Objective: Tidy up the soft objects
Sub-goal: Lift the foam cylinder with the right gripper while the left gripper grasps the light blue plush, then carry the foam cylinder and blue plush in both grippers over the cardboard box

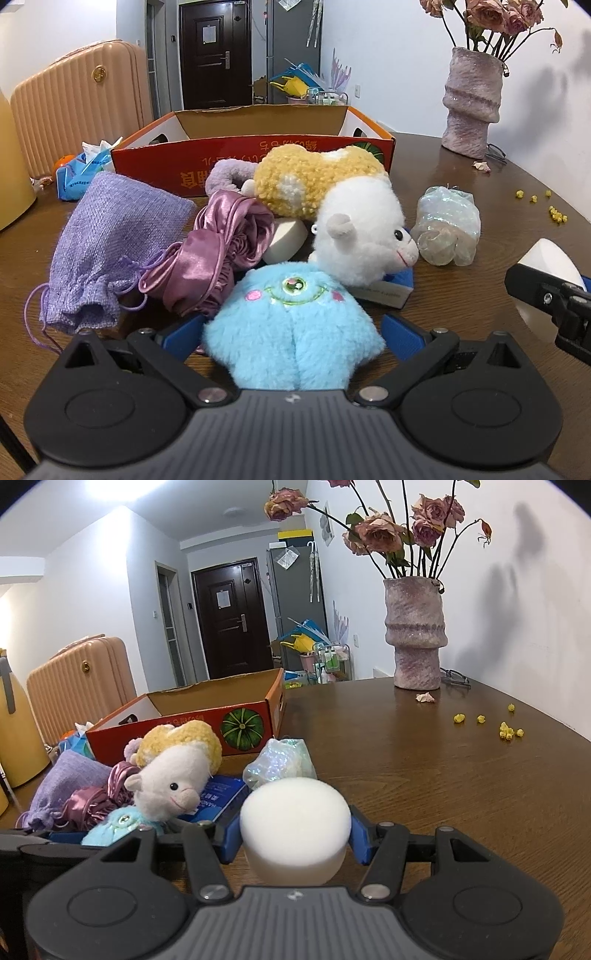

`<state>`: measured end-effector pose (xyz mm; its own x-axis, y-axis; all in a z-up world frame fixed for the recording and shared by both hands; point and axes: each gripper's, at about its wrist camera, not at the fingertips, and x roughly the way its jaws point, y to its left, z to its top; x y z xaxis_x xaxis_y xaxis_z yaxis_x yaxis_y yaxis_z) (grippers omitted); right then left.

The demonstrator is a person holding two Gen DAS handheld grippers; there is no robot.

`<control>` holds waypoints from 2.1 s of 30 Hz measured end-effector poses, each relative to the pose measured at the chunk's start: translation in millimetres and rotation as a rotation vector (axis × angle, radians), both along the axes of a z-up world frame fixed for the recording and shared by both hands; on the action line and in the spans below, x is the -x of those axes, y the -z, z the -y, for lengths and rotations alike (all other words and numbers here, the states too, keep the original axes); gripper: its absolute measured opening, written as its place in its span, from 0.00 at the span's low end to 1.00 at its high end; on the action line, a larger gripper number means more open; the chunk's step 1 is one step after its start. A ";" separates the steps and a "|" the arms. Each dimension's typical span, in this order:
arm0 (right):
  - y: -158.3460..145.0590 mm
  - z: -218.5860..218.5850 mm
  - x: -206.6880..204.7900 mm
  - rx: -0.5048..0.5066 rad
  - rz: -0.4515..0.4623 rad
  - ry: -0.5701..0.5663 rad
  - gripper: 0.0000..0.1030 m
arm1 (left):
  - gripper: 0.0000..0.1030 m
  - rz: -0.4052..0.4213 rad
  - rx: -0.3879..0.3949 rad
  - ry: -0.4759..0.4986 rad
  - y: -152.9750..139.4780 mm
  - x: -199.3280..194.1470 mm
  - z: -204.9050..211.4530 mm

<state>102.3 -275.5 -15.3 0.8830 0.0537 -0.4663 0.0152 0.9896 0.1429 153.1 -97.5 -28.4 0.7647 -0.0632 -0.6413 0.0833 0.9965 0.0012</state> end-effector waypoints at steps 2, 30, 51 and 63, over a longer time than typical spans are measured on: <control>0.4 0.2 -0.9 -0.001 -0.002 0.002 0.55 | 0.88 0.005 -0.005 -0.005 0.0 0.5 -0.5; 0.4 -3.0 3.1 0.017 0.059 0.003 0.55 | 0.84 0.207 0.058 0.069 -26.4 75.9 -28.7; -21.0 -22.6 12.1 0.100 0.147 -0.004 0.55 | 0.84 0.342 0.127 0.084 -56.7 103.4 -71.8; -60.8 -34.8 -27.2 0.100 0.231 -0.023 0.55 | 0.84 0.424 0.137 0.030 -89.3 77.0 -89.8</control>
